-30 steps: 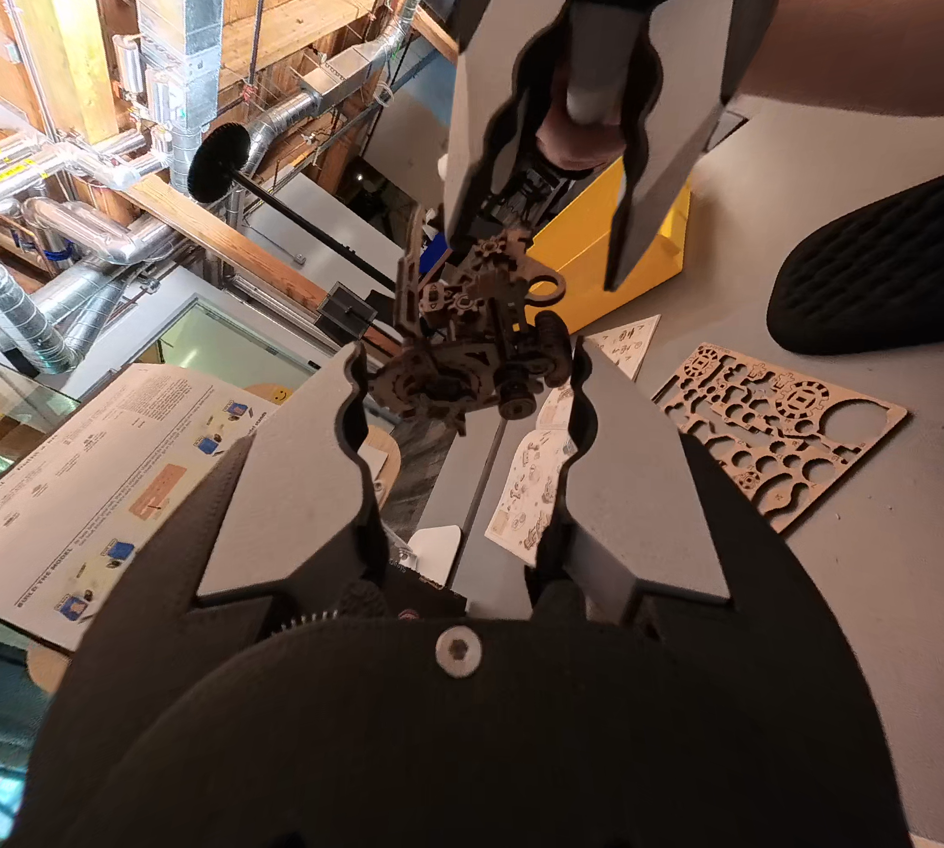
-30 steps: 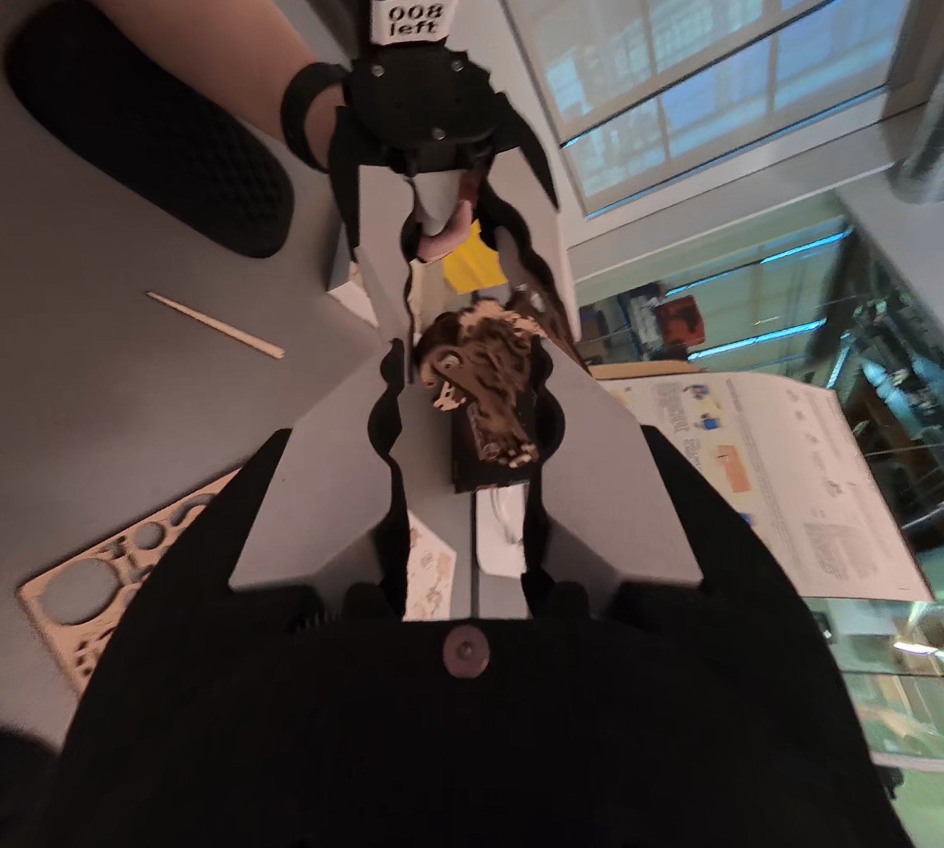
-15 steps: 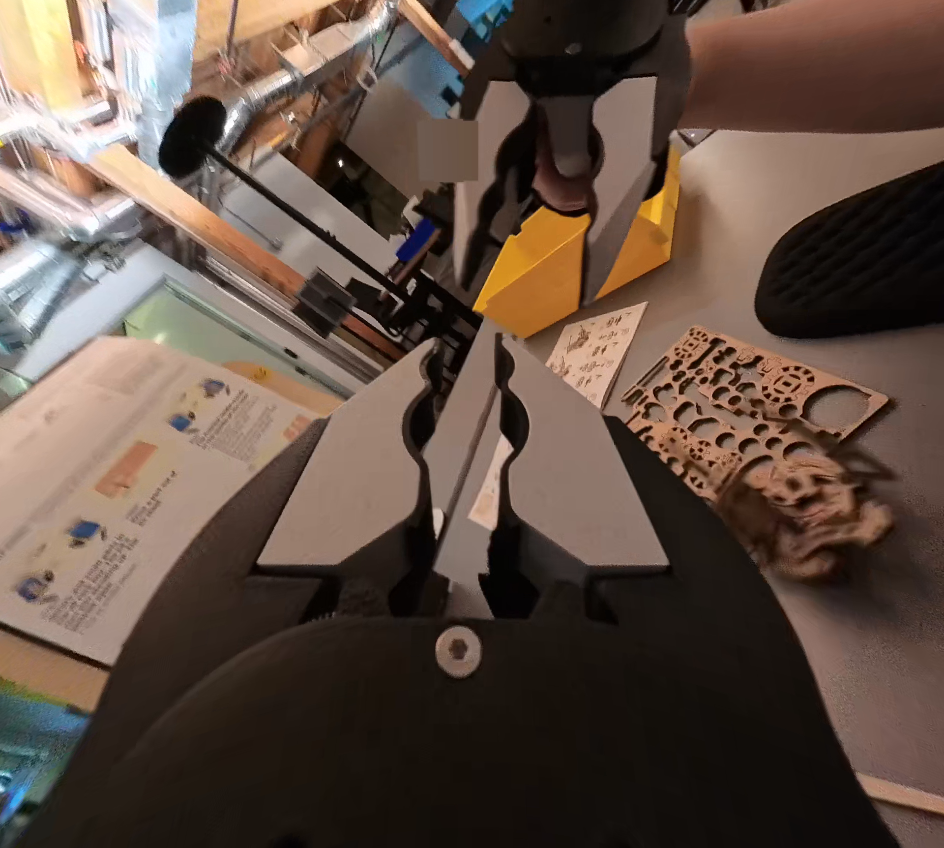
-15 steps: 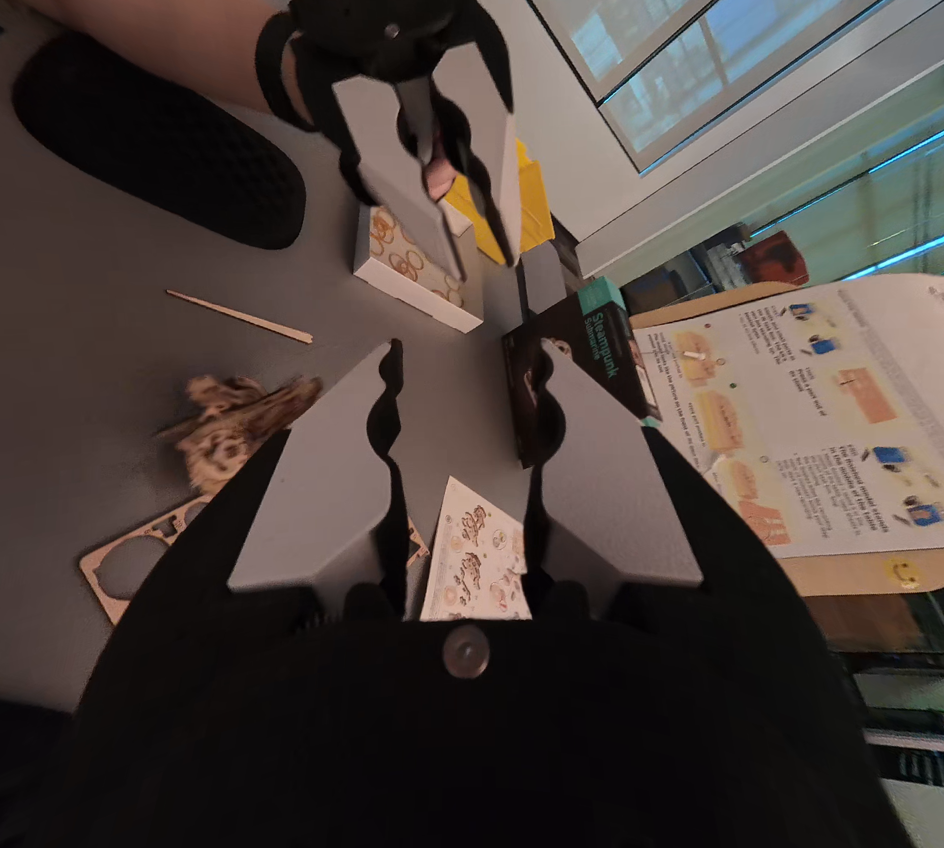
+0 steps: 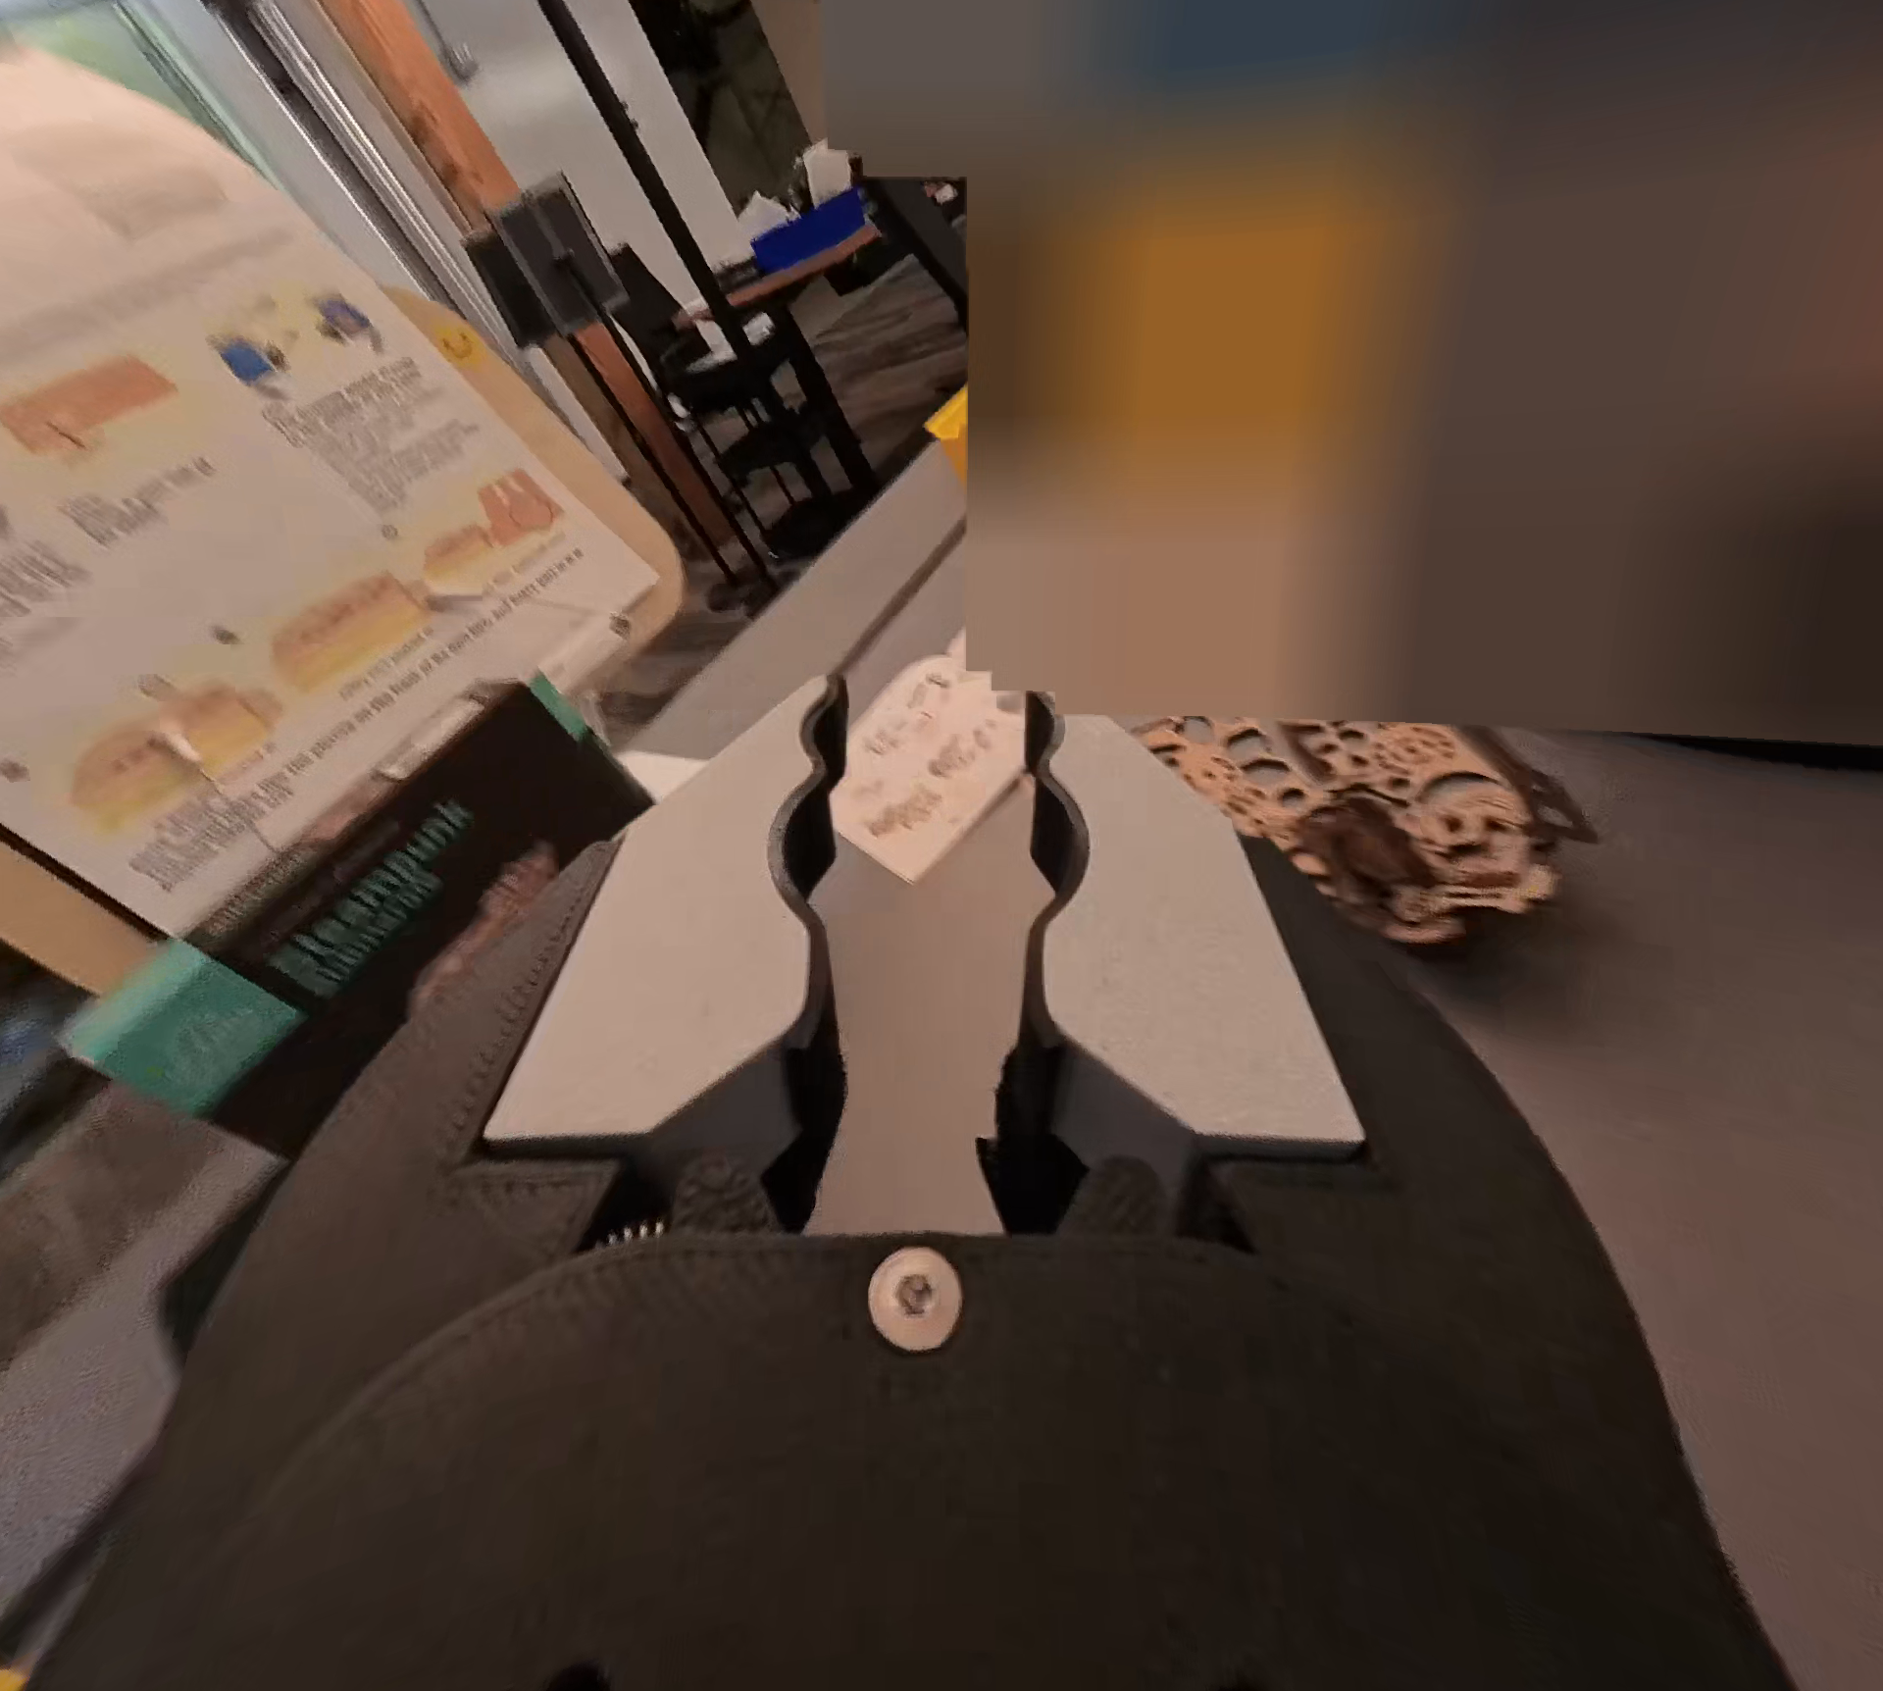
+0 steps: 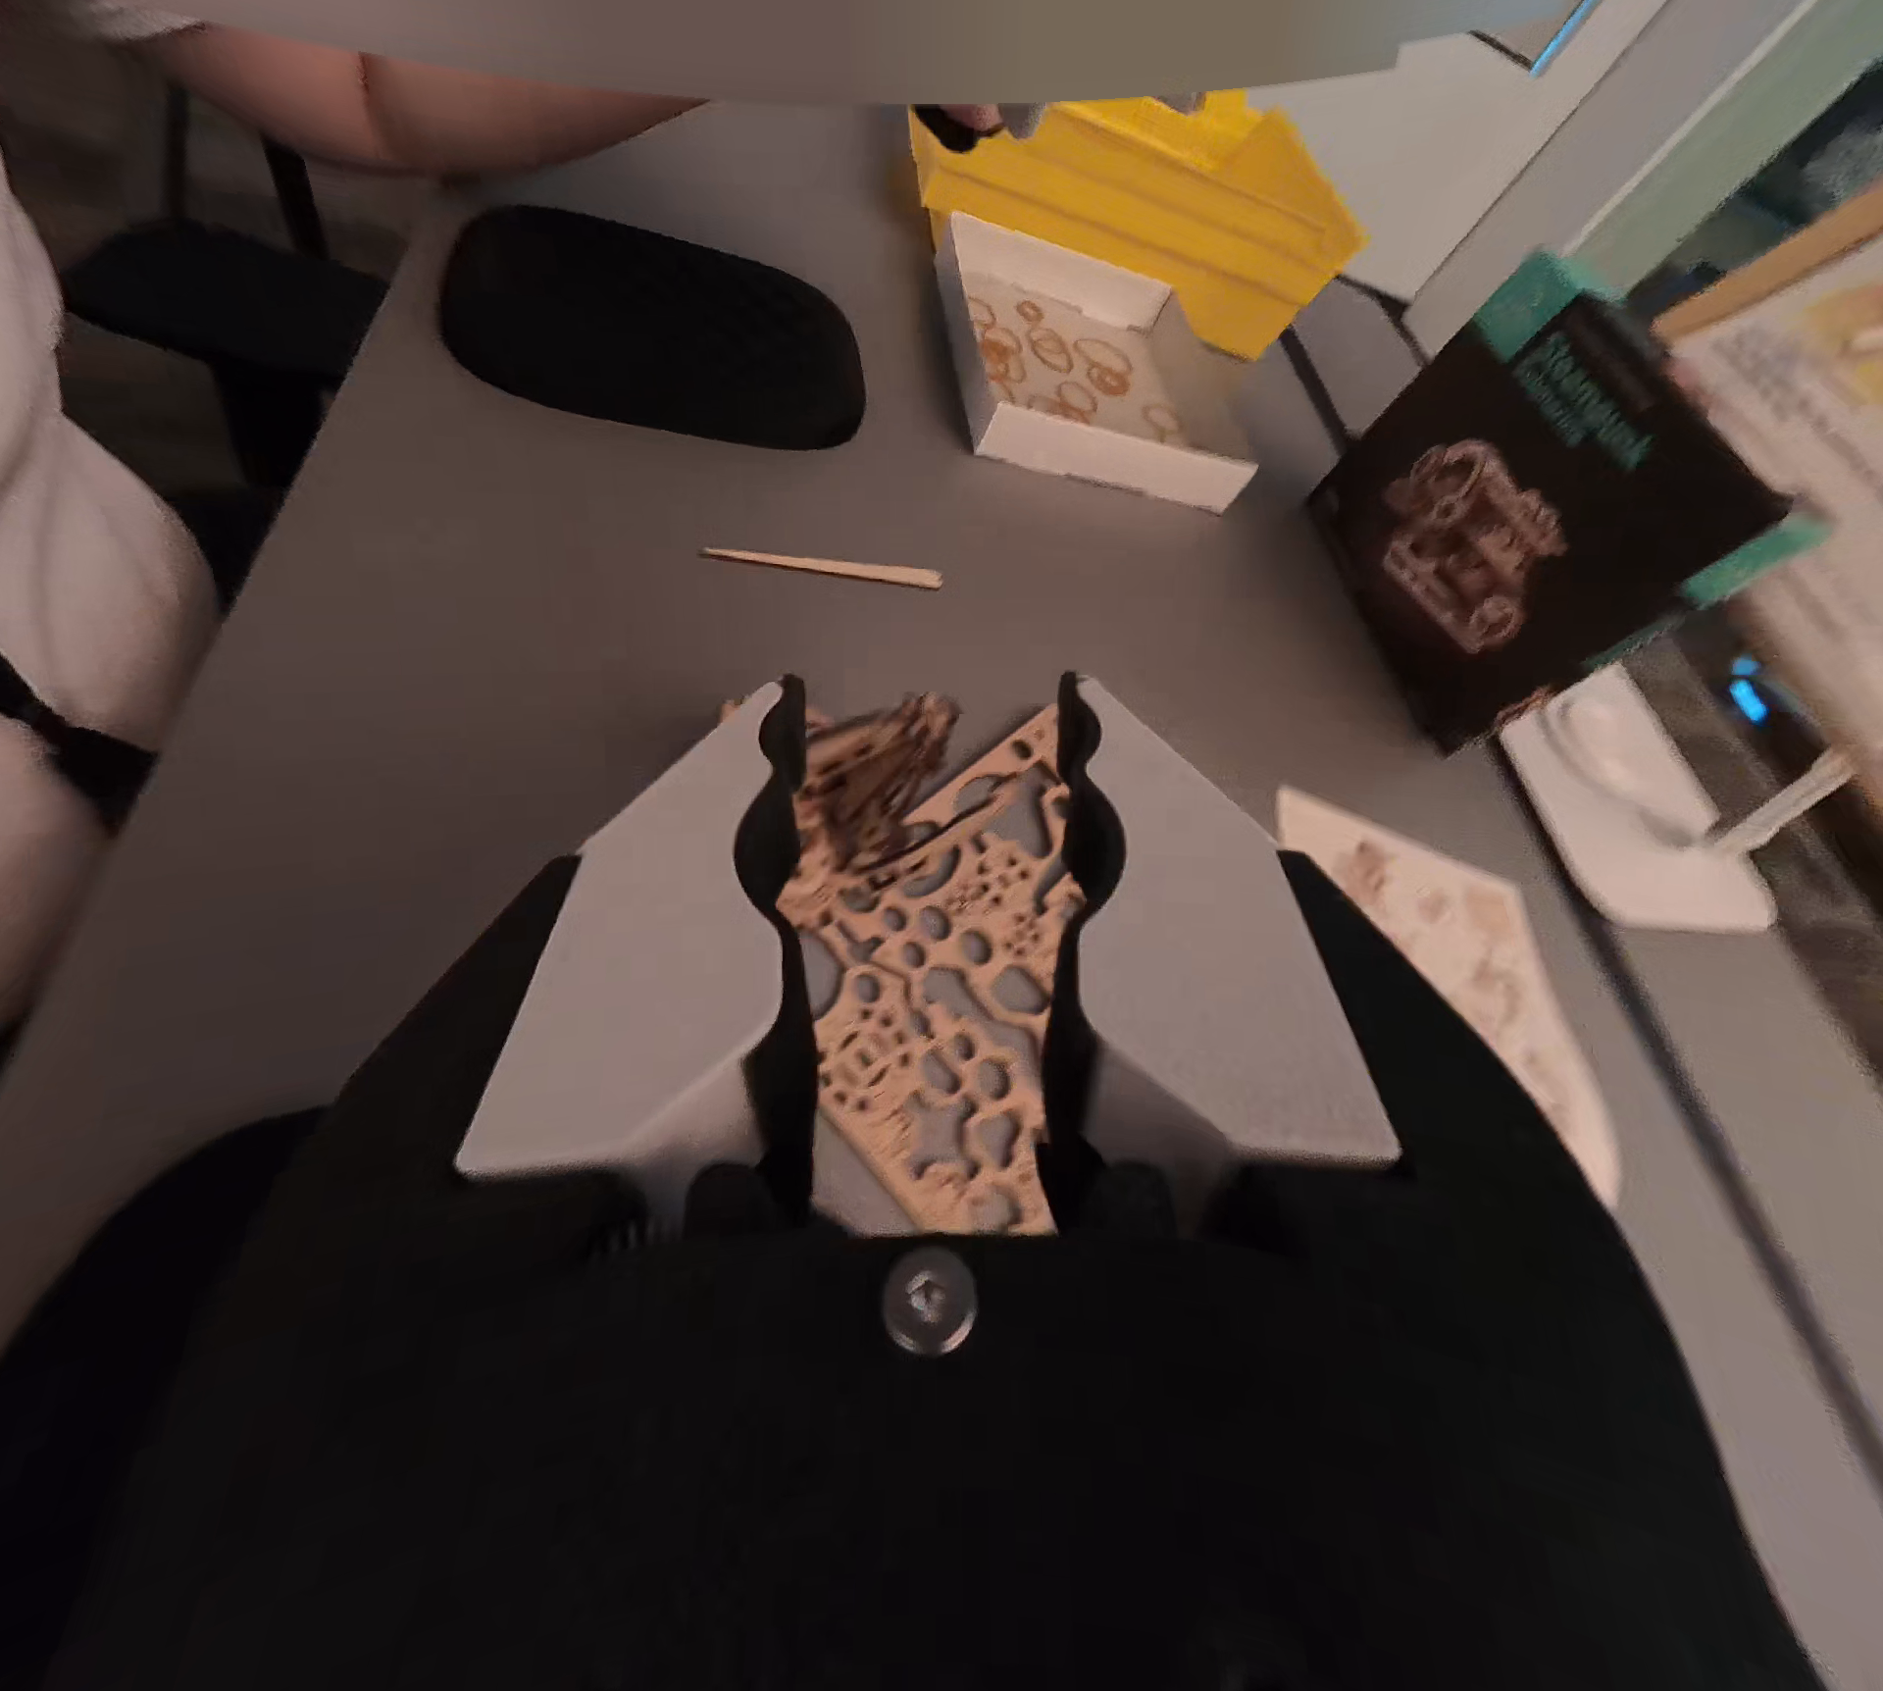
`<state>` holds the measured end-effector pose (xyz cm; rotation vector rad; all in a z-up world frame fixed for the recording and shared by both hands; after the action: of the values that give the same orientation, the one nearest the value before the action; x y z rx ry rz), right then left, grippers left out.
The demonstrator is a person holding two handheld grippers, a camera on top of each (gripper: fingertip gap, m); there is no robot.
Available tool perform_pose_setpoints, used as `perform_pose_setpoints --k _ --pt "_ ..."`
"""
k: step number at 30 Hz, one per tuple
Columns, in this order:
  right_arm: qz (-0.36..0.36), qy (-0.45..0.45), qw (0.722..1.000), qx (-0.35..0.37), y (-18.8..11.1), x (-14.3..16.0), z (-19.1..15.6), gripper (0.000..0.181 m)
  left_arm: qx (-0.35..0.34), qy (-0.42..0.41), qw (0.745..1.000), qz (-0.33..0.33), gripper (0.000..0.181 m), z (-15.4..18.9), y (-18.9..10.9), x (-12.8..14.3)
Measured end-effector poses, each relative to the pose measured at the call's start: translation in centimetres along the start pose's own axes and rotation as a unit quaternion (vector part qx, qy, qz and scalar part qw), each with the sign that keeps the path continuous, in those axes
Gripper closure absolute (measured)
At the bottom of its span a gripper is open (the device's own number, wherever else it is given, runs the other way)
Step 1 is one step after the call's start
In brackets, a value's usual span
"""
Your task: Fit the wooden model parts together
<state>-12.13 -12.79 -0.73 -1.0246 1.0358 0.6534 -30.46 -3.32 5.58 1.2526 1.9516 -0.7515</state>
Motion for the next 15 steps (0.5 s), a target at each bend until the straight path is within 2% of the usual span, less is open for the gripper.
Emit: perform_pose_setpoints --k 4,8,10,12,15 --pt "0.016 0.090 0.996 0.021 -0.5 3.2 -0.2 0.134 0.088 -0.081 0.992 -0.035 0.144 4.8 0.2 2.6" --pt "-0.006 0.136 0.991 0.007 0.7 5.3 -1.4 0.133 0.153 -0.138 0.976 -0.072 0.140 9.4 1.0 5.0" --pt "-0.023 0.103 0.994 0.015 1.6 5.8 -2.2 0.134 0.175 -0.158 0.969 -0.075 0.141 10.9 1.2 5.5" --pt "-0.046 0.015 0.998 0.045 2.5 6.4 -2.8 0.136 0.188 -0.159 0.965 -0.084 0.141 11.7 1.4 5.9" --pt "-0.098 -0.101 0.987 0.081 3.6 7.5 -3.3 0.149 0.199 -0.153 0.964 -0.090 0.141 12.1 1.8 6.1"
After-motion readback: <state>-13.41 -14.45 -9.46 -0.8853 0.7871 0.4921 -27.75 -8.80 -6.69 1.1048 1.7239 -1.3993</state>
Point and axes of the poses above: each gripper's, where its closed fingertips meet, y out along the fingers, x out of its underside, z = x × y across the jaws, the point moved 4 cm from there along -y, back along the fingers, and after that the axes turned 13 degrees about y, right-handed, at the moved point
